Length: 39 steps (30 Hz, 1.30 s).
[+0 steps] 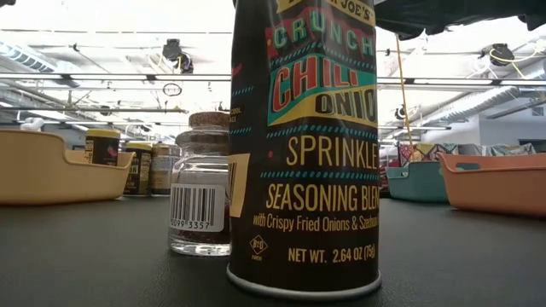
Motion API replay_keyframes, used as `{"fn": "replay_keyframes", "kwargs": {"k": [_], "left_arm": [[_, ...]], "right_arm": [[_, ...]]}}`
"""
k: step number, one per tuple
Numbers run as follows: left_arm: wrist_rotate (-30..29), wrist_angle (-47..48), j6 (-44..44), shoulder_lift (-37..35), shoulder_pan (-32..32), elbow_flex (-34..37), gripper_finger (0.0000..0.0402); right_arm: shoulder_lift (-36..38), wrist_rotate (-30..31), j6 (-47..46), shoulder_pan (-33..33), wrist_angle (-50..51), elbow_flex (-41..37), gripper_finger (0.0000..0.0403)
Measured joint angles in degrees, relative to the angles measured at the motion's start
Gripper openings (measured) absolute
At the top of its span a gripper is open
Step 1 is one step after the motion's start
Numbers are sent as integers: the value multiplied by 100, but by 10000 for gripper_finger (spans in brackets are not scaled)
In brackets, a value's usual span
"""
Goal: Sort spices by type
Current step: Put the yellow seasoning can into the yellow bin
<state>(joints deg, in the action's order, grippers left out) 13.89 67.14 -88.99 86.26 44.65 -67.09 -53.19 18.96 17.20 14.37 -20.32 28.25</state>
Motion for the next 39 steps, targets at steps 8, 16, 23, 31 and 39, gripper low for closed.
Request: {"fn": "replay_keyframes", "kwargs": {"k": [8,16,23,31,39], "left_arm": [[-65,259,90,-121,-100,-74,295],[-79,-252,71,-164,-127,-85,295],[-42,-181,-72,-163,-125,-64,295],[89,-255,-68,-45,-110,2,295],[87,-228,-66,-43,-112,2,295]], "right_arm": [[0,1,-1,0,0,0,150],[0,0,-3,-1,11,0,150],[0,0,-19,1,52,0,150],[0,0,-19,0,52,0,150],[0,0,-21,1,50,0,150]]}}
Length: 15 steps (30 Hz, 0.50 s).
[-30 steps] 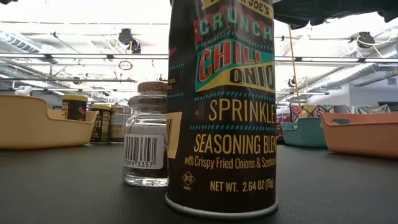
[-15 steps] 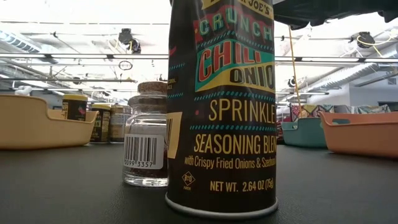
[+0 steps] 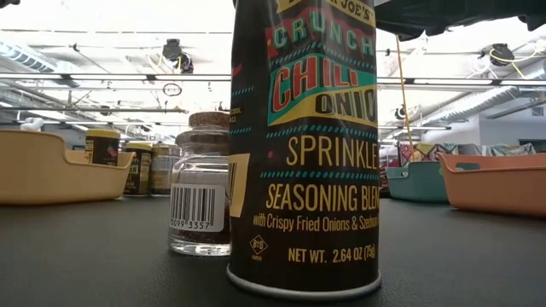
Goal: Sort spices by type
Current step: Put the yellow seasoning can into the yellow bin
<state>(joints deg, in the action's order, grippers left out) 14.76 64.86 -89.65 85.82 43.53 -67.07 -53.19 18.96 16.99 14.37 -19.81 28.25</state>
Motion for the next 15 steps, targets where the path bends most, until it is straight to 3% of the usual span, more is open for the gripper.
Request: {"fn": "replay_keyframes", "kwargs": {"k": [15], "left_arm": [[0,63,17,96,49,2,295]], "right_arm": [[0,0,4,-1,0,0,150]]}}
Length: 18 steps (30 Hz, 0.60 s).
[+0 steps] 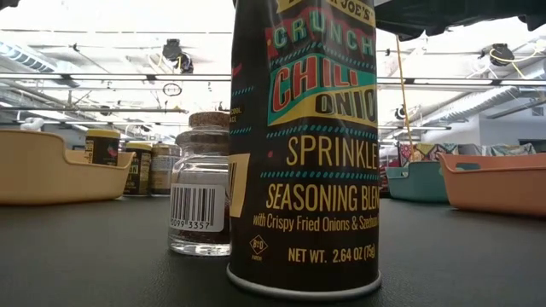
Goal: Sort spices by type
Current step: Put the yellow seasoning can into the yellow bin
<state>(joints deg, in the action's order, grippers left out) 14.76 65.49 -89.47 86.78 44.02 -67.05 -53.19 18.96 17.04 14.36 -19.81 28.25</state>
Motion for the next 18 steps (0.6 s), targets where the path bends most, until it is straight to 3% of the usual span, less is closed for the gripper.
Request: {"fn": "replay_keyframes", "kwargs": {"k": [18], "left_arm": [[277,-28,343,317,6,4,295]], "right_arm": [[0,0,14,1,-2,0,150]]}}
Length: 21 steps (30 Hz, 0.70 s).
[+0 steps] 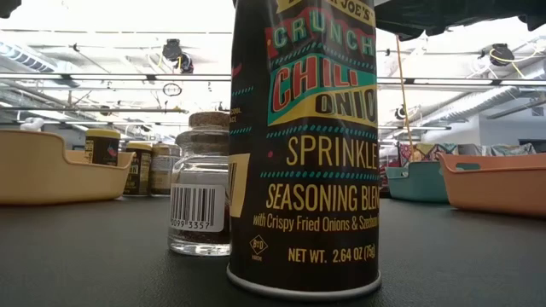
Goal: Sort spices by type
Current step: Put the yellow seasoning can into the yellow bin
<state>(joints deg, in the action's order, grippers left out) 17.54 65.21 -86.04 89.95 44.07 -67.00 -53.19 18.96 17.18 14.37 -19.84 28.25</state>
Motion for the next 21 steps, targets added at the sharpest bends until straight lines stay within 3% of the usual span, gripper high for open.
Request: {"fn": "replay_keyframes", "kwargs": {"k": [10,21], "left_arm": [[26,31,-2,0,0,0,287],[25,33,91,-5,-11,0,227]], "right_arm": [[0,2,1,-2,-2,0,150],[1,0,1,-1,-2,0,150]]}}
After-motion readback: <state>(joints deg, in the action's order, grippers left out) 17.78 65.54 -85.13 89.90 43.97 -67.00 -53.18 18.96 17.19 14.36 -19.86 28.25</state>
